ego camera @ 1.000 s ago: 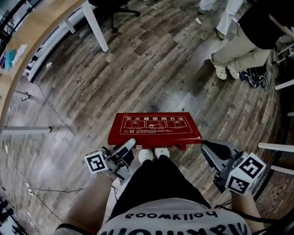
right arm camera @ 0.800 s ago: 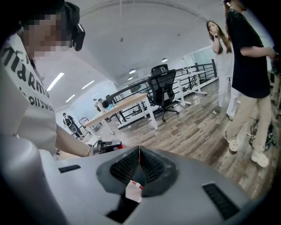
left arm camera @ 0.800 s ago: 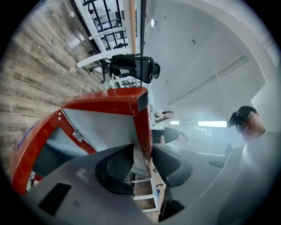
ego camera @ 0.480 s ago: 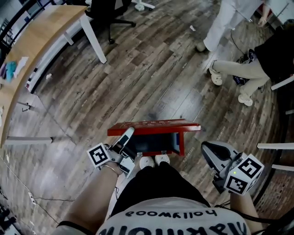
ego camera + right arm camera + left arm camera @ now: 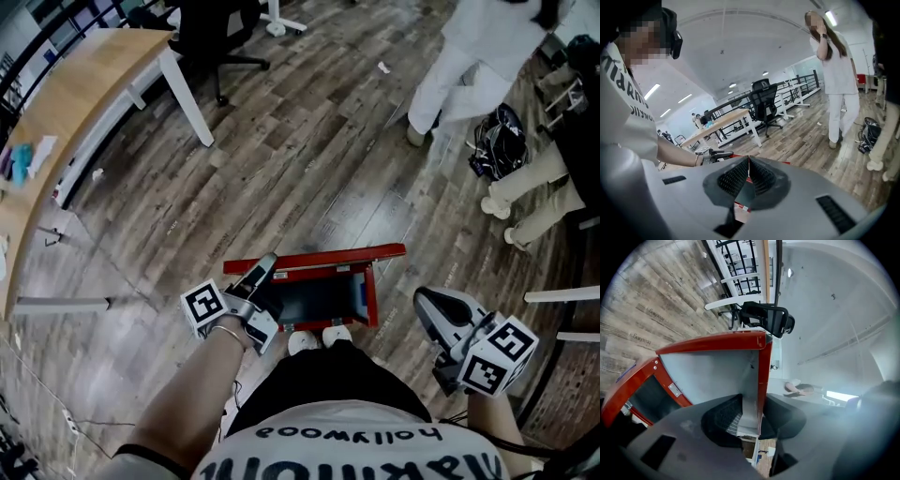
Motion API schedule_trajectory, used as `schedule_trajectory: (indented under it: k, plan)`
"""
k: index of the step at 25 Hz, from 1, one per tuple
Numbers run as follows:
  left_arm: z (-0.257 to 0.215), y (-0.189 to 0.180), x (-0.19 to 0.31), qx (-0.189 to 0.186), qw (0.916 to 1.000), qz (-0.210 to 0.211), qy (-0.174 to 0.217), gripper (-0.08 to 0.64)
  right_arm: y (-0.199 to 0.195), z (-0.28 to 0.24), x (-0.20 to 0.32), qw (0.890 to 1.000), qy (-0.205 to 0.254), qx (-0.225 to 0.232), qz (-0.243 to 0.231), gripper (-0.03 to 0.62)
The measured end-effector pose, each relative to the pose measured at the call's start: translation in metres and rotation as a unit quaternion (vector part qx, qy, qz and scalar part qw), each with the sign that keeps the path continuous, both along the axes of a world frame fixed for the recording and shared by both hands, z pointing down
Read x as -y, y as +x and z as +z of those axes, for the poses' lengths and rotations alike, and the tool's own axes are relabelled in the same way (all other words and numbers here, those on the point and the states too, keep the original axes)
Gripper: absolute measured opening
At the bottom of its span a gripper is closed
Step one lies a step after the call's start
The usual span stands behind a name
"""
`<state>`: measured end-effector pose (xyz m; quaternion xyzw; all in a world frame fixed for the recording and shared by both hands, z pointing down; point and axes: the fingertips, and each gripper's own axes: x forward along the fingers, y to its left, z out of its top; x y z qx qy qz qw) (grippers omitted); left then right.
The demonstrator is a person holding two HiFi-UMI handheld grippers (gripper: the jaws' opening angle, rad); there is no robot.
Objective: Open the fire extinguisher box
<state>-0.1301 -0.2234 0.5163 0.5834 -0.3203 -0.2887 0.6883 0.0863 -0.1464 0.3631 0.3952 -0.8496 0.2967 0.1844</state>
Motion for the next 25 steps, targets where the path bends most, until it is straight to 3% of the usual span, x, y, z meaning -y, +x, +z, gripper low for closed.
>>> schedule_trajectory:
  k: [5,9,14,21,25]
  plan:
    - [0.003,-0.002,0.012,-0.001,0.9995,-0.012,-0.028,0.132,-0.001,-0.003,0.006,1.000,0.007,-0.009,-0.011,0.009]
    - [0.003,0.002,0.017,0.004,0.9995,-0.017,-0.027,0.133,0.010,-0.002,0.022,1.000,0.012,0.001,-0.010,0.009]
    - [0.006,0.002,0.030,0.007,0.9974,-0.048,-0.052,0.135,0.024,0.006,0.050,0.999,0.016,0.003,-0.036,0.009]
    - [0.017,-0.006,0.050,0.019,0.9881,-0.111,-0.104,0.133,0.052,0.014,0.098,0.997,-0.015,0.049,-0.050,0.009]
    - [0.028,-0.014,0.068,0.046,0.9800,-0.135,-0.139,0.132,0.070,0.016,0.118,0.997,-0.026,0.055,-0.050,0.009]
